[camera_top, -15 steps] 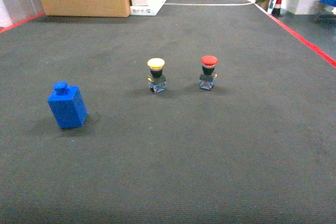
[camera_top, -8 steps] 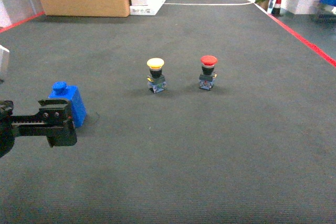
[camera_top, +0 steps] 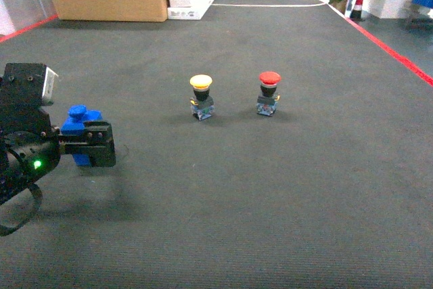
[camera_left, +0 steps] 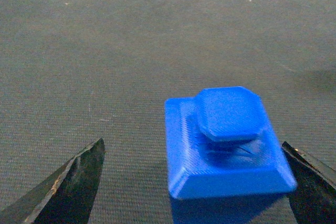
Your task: Pick blue part to blue bin on bottom shelf
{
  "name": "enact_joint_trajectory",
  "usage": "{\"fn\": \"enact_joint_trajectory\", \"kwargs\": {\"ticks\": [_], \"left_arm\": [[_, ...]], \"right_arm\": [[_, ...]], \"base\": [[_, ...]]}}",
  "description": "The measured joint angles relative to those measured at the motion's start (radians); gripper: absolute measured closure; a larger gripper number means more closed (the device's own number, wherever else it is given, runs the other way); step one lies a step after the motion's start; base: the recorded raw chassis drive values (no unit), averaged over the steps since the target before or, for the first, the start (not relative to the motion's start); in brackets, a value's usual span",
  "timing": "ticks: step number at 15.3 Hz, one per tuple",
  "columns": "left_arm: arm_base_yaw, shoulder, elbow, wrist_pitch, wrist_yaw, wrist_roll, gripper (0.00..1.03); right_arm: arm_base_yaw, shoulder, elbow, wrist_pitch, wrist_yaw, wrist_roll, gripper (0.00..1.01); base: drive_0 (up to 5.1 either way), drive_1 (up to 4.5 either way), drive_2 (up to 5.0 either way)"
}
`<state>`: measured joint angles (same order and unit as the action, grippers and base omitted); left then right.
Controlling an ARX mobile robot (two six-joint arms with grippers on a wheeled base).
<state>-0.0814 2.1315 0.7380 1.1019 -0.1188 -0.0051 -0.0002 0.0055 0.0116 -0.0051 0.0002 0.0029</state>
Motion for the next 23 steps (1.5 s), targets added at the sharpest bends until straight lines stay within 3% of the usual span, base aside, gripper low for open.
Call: {"fn": "enact_joint_trajectory", "kwargs": {"ticks": [8,12,14,16,18,20,23], "left_arm": [[0.034,0.147,0.201,-0.088,0.062,0.013,0.08],[0.051,0.154,0.209,-0.072,0.07,0.022,0.56],[0.058,0.15,0.196,-0.029,0.066,0.037,0.59],[0.064,0.087,0.072,0.037,0.061,0.013,0.59],[0.056,-0.068,-0.159,0.166,0.069,-0.022,0.59],[0.043,-0.373,-0.366,0.059,0.071,-0.021,0.59],[0.054,-0.931,-0.481,-0.227,0.03,-0.019,0.59]], "right_arm": [[0.0,0.0,0.0,0.0,0.0,0.0,0.03],[0.0,0.0,0.0,0.0,0.0,0.0,0.03],[0.0,0.0,0.0,0.0,0.0,0.0,0.03],[0.0,0.0,0.0,0.0,0.0,0.0,0.03],[0.0,0.0,0.0,0.0,0.0,0.0,0.03],[0.0,0.0,0.0,0.0,0.0,0.0,0.03],[0.0,0.0,0.0,0.0,0.0,0.0,0.03]], "base": [[0.0,0.0,0.0],[0.0,0.0,0.0],[0.0,0.0,0.0],[0.0,0.0,0.0],[0.0,0.0,0.0],[0.0,0.0,0.0],[0.0,0.0,0.0]]}}
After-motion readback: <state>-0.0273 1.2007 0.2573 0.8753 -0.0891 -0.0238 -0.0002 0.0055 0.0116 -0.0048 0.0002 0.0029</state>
